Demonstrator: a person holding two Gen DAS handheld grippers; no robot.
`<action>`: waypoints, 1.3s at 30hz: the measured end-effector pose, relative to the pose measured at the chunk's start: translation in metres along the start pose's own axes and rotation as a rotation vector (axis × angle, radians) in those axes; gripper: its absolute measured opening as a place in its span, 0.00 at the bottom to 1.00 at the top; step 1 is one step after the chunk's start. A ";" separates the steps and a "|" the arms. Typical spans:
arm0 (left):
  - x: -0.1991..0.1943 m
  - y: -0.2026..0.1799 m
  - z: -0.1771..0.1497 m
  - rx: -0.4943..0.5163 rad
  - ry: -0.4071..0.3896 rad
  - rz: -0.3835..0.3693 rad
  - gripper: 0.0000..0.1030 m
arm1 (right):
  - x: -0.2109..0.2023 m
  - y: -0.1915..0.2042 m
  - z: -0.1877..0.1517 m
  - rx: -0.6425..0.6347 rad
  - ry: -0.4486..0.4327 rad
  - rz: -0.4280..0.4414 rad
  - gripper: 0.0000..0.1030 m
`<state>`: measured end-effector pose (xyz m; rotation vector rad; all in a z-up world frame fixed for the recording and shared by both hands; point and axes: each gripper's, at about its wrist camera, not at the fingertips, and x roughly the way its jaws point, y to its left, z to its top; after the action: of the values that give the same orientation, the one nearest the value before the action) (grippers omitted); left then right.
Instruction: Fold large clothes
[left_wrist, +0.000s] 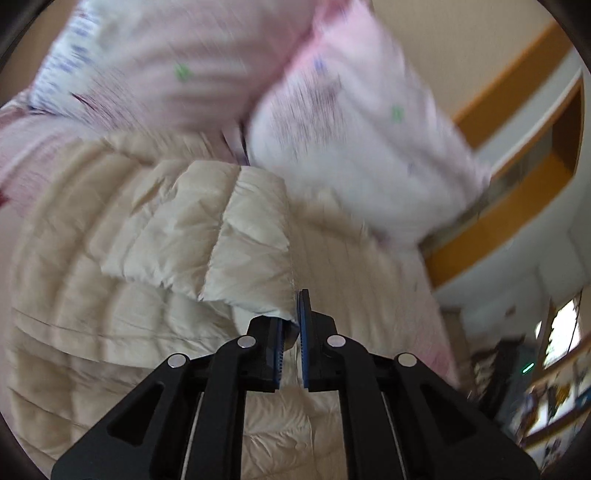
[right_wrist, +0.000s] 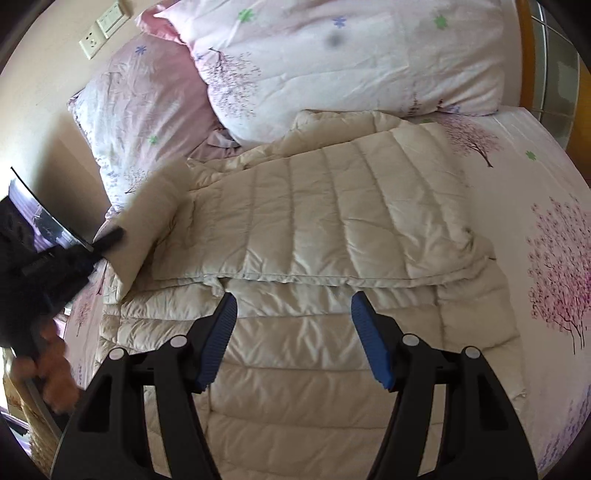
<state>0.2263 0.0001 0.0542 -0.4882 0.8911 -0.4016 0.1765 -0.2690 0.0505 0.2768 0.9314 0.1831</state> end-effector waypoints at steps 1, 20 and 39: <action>0.009 -0.006 -0.006 0.028 0.031 0.008 0.29 | 0.001 -0.003 0.000 0.005 -0.001 -0.005 0.63; -0.080 0.113 -0.005 -0.121 -0.030 -0.007 0.87 | 0.018 0.157 -0.023 -0.629 -0.157 -0.012 0.61; -0.065 0.136 -0.004 -0.126 -0.001 0.049 0.87 | 0.035 0.147 0.005 -0.386 -0.257 -0.075 0.03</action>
<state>0.2037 0.1448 0.0175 -0.5810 0.9288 -0.3019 0.1957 -0.1205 0.0731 -0.0913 0.6335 0.2474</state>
